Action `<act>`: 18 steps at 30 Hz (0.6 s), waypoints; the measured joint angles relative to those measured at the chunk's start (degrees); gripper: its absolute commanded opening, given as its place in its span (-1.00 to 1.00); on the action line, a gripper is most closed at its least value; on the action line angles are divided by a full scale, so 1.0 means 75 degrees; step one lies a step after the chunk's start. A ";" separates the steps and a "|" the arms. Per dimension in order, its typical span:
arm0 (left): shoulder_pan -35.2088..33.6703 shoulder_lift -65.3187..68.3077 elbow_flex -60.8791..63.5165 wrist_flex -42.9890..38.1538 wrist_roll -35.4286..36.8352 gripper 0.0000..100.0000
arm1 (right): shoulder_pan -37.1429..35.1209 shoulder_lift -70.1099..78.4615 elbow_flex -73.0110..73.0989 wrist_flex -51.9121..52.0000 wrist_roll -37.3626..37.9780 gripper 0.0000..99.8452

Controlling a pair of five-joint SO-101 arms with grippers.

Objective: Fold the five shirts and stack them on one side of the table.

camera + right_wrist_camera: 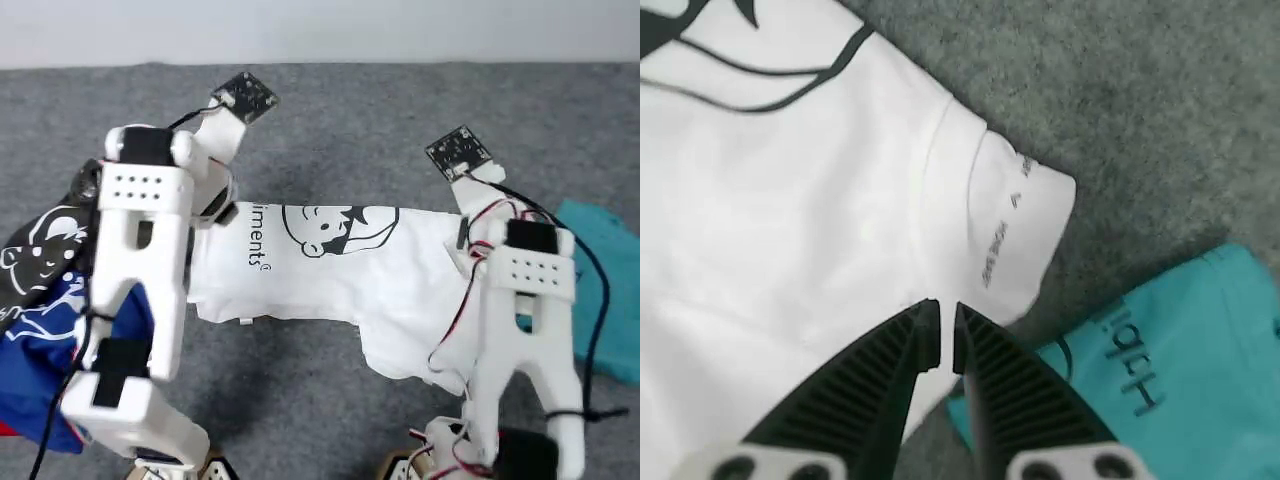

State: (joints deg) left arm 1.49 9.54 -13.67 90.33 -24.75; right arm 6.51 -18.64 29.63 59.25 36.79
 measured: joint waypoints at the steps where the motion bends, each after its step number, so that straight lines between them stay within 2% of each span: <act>1: 0.0047 0.0234 0.0000 -0.0258 0.0281 -0.86 | -0.0047 0.0293 -0.0035 -0.0094 -0.0211 -0.93; 7: 0.0094 0.1770 0.0000 -0.1383 0.1407 -0.97 | -0.0340 0.2837 -0.1782 0.0152 -0.1465 -0.93; 11: 0.0094 0.2602 -0.0012 -0.1664 0.1500 -0.99 | -0.0328 0.4888 -0.3692 0.1020 -0.2028 -0.93; 18: -0.0399 0.4208 -0.1160 -0.1676 0.1500 -0.99 | -0.0234 0.7889 -0.7537 0.3012 -0.2157 -0.93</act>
State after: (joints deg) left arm -1.49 41.10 -22.37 77.76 -13.49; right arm 4.75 40.53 -26.90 81.85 20.62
